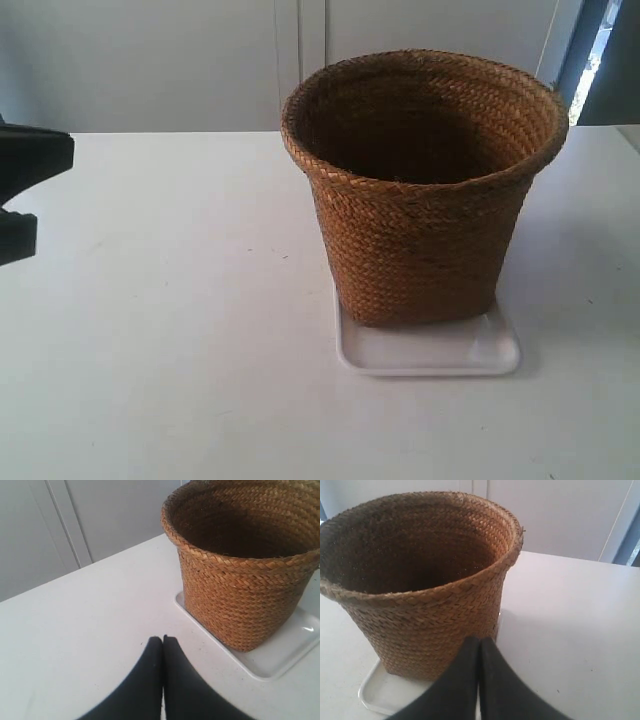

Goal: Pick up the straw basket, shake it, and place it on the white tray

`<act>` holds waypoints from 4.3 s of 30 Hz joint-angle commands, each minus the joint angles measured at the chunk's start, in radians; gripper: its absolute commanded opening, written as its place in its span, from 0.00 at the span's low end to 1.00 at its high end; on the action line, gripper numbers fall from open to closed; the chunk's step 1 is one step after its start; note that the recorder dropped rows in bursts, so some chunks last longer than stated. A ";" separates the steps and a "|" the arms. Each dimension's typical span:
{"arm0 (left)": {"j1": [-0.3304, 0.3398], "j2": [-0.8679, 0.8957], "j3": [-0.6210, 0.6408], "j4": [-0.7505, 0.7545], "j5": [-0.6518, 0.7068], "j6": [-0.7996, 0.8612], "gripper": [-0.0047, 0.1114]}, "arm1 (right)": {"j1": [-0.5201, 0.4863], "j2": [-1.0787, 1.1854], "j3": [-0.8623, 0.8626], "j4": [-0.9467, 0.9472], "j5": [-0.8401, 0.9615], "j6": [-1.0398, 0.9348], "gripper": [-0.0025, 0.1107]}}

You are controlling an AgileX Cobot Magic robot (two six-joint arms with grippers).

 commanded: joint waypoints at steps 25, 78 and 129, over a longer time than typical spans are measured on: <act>-0.005 -0.011 0.110 -0.002 -0.133 -0.006 0.04 | -0.003 -0.008 0.041 -0.003 -0.026 -0.046 0.02; 0.472 -0.768 0.711 0.021 -0.055 0.015 0.04 | -0.003 -0.010 0.041 -0.003 -0.029 -0.046 0.02; 0.472 -0.768 0.711 0.028 -0.053 0.017 0.04 | -0.003 -0.566 0.597 0.005 -0.338 -0.015 0.02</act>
